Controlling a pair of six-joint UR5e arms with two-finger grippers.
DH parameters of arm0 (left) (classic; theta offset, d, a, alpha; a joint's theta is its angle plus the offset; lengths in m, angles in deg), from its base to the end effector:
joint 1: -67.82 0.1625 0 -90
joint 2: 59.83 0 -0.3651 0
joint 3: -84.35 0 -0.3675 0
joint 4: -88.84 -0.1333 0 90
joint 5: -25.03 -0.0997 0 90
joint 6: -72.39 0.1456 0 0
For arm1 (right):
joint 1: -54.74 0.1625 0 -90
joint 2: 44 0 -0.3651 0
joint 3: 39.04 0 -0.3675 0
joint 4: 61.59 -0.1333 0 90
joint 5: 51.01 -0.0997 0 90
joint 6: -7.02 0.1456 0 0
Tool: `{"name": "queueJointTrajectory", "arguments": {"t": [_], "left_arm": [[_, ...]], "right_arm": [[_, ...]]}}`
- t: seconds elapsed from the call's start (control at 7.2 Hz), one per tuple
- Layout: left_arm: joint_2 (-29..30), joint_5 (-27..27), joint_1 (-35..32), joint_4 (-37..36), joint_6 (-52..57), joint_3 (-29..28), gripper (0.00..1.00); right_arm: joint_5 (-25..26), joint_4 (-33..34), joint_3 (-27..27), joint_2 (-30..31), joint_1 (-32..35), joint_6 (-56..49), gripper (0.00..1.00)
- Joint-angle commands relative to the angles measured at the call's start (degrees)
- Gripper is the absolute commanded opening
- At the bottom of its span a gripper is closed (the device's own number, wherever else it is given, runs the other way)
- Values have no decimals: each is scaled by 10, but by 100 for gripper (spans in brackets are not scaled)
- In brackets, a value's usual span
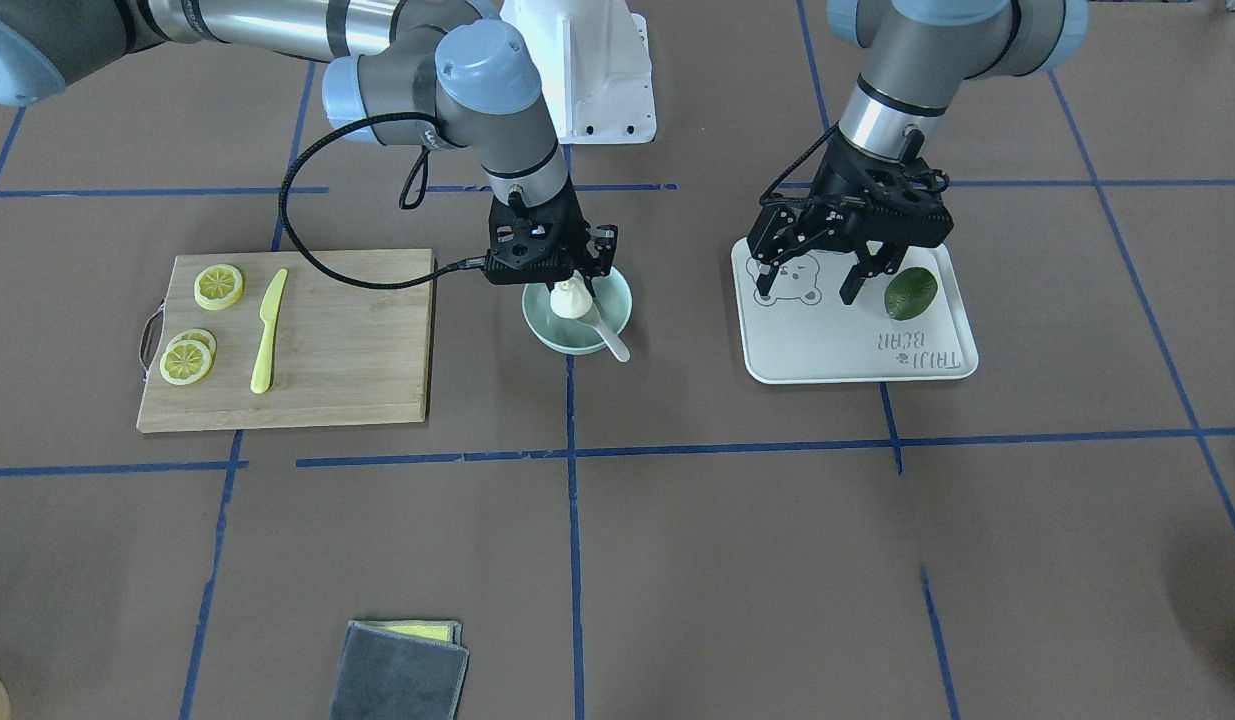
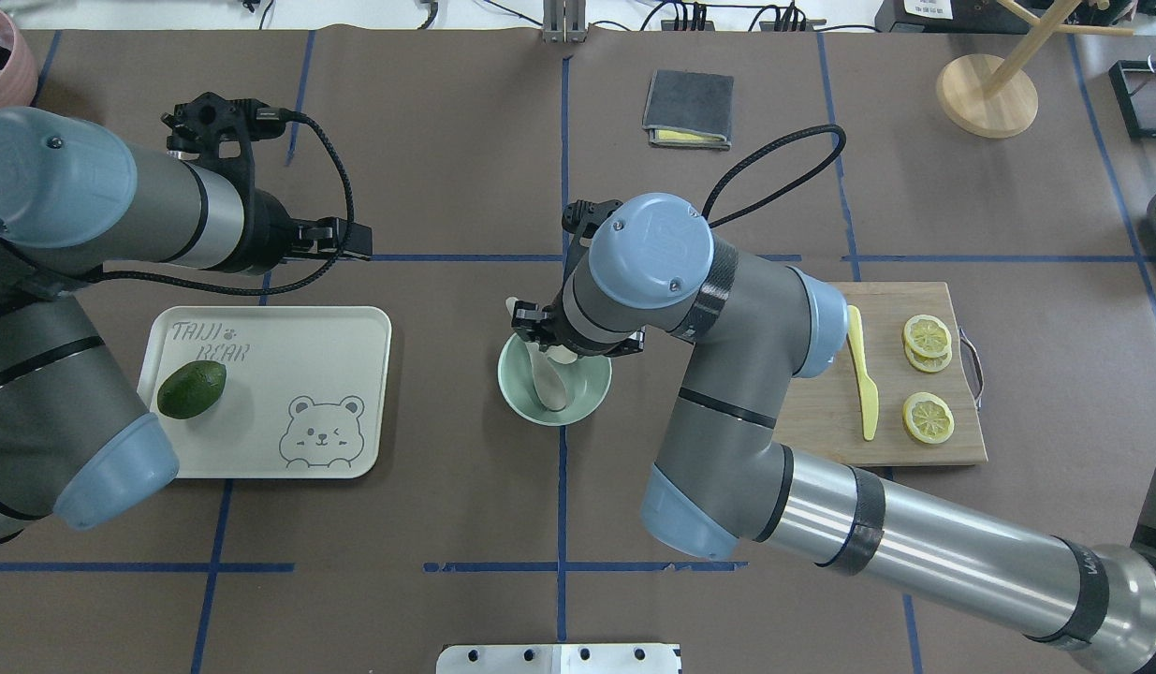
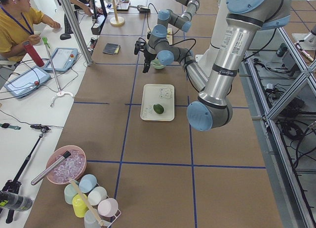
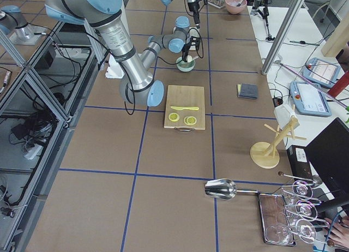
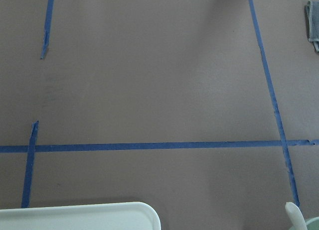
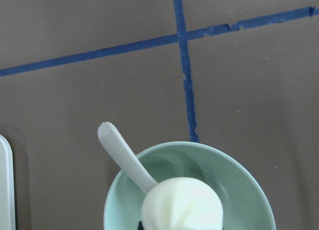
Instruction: Put spoon and bun in bowl
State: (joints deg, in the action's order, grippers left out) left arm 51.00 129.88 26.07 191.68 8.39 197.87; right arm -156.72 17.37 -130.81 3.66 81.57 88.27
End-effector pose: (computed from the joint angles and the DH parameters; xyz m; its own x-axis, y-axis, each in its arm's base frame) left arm 0.3576 -0.4478 0.2393 0.5750 0.0547 -0.8163 0.2568 0.9352 0.2436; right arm -0.5660 -0.3915 0.1748 0.5399 0.1090 0.8346 -0.1559 0.9874 -0.0281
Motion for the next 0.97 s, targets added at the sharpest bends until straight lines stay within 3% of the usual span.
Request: {"name": "queueJointTrajectory", "arguments": {"t": [0.0, 0.42, 0.69, 0.83], "left_arm": [[0, 0, 0, 0, 0, 0, 100], [-8, 5, -12, -3, 55, -3, 100], [-38, 69, -73, -2, 156, -6, 100], [-60, 103, -111, -1, 221, -6, 100]], "right_arm": [[-2, 0, 1, 2, -2, -6, 100], [-32, 2, -41, 33, 24, -7, 100], [-152, 6, -88, 104, 134, -33, 100], [-186, 7, -106, 140, 185, -79, 100]]}}
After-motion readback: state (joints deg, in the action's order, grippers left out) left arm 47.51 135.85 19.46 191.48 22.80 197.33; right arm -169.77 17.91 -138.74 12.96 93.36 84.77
